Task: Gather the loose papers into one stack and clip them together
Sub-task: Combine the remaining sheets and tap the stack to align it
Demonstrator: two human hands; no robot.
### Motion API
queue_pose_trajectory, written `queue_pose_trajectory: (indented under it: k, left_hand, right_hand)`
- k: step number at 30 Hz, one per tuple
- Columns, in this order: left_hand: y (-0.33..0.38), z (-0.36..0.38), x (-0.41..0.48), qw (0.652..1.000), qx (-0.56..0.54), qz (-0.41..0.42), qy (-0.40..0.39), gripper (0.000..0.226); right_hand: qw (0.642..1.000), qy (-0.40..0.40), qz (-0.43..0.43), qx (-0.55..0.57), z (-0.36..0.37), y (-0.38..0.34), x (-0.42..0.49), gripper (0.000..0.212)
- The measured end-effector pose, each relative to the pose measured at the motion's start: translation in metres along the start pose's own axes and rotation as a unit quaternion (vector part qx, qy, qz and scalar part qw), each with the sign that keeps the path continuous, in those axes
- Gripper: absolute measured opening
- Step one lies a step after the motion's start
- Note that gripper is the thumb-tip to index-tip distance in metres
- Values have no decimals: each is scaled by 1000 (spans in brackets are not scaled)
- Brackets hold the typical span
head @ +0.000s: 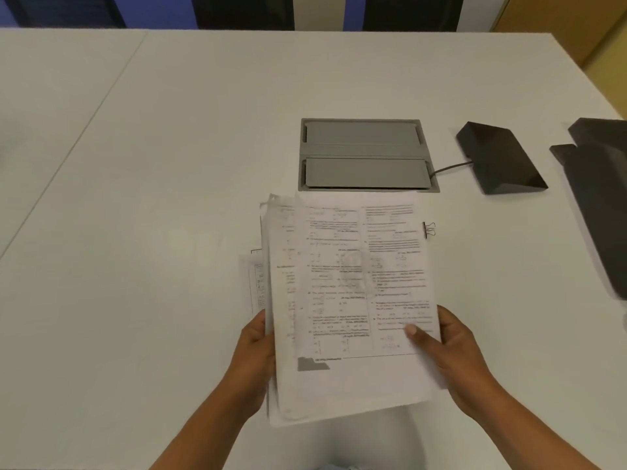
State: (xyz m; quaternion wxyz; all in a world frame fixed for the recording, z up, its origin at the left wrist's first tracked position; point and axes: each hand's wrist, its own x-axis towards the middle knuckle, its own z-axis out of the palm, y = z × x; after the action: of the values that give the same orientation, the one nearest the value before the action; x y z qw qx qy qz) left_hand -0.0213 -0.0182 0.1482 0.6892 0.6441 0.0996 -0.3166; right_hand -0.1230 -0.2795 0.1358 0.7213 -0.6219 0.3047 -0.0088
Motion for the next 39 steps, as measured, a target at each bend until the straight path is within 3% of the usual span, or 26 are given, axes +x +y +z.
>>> queue_pose_trajectory:
  k: [5,10,17,20,24,26,29,33,35,37,39]
  left_hand:
    - [5,15,-1,1000,4,-1,18,27]
    - [9,11,4,996,-70,-58,14,45]
    - [11,9,8,999,-24,-20,43,24]
    - [16,5,6,999,-15,5,47,22]
    - [14,-17,1,999,-6,20,41,23]
    - [12,-30,-2,999,-8,18,48,24]
    - [7,-48,-5,997,-15,14,75,24]
    - [2,-68,-9,994,-16,6,110,26]
    - [-1,-74,-11,993,-11,4,118,23]
    - [-3,-77,-12,993,-8,3,122,21]
    - [-4,-79,-12,992,-6,5,126,21]
  right_hand:
    - [998,-58,39,5,14,-2,1,34]
    - [999,-26,27,-7,19,-2,0,30]
    - [998,-61,13,-7,22,-2,0,35]
    - [995,-78,65,-12,19,-3,5,43]
    - [985,-2,146,-93,5,16,19,34]
    - [967,73,149,-195,-4,35,26,30]
    - [906,153,144,-367,-15,61,34,51]
    - [837,171,225,-469,-10,84,39,88]
    - [803,160,225,-528,0,92,38,98]
    - [798,151,216,-542,7,96,40,101]
    - [823,165,224,-495,8,99,45,104]
